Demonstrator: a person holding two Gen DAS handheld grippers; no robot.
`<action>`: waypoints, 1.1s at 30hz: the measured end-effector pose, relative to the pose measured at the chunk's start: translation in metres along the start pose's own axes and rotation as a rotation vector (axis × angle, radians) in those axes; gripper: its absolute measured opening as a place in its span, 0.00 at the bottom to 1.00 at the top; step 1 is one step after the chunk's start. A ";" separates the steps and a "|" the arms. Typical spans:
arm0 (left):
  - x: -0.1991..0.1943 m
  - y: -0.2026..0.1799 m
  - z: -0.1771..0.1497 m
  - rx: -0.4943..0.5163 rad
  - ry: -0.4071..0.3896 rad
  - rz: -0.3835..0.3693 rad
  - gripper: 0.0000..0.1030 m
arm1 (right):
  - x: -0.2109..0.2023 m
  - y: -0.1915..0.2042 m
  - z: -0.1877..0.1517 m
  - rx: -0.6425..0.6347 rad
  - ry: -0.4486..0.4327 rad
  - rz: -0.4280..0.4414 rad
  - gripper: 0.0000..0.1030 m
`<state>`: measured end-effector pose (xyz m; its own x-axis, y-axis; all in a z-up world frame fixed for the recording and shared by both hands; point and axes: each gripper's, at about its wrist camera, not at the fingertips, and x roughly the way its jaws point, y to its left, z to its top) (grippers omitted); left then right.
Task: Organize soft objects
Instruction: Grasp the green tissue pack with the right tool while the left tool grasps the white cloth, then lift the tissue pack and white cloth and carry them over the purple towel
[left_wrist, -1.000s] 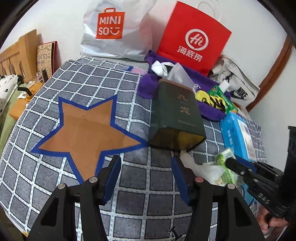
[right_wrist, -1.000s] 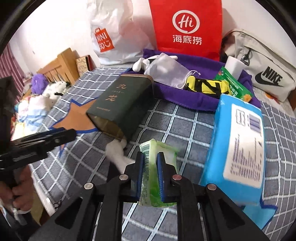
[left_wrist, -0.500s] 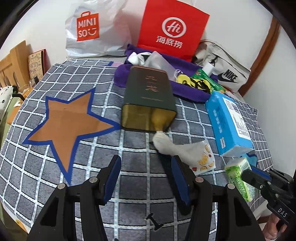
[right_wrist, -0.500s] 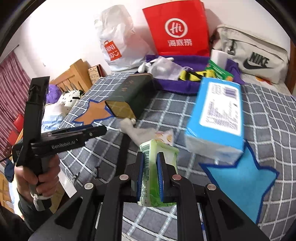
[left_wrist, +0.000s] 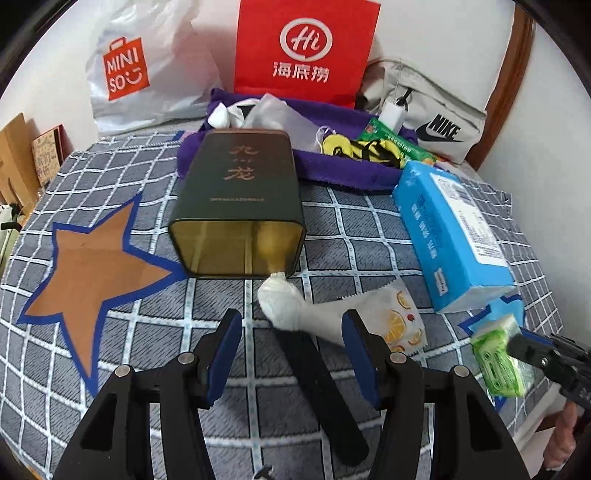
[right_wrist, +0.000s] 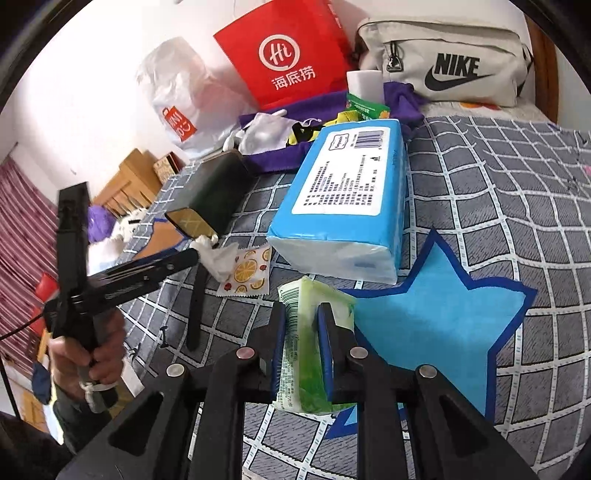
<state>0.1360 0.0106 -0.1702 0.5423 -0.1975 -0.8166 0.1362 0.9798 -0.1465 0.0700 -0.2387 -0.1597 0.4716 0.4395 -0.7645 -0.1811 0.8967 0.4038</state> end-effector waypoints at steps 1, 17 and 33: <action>0.003 0.000 0.001 -0.003 0.006 0.002 0.52 | 0.000 0.000 0.000 -0.006 -0.003 -0.005 0.21; 0.016 -0.004 0.006 0.028 -0.022 0.044 0.23 | -0.022 -0.015 0.001 0.026 -0.053 -0.055 0.38; -0.019 0.035 -0.022 -0.040 -0.026 0.107 0.23 | 0.002 0.028 -0.017 -0.101 -0.017 -0.112 0.70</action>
<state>0.1120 0.0492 -0.1719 0.5730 -0.0923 -0.8143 0.0432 0.9957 -0.0824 0.0513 -0.2122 -0.1582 0.5085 0.3358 -0.7929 -0.2116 0.9413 0.2630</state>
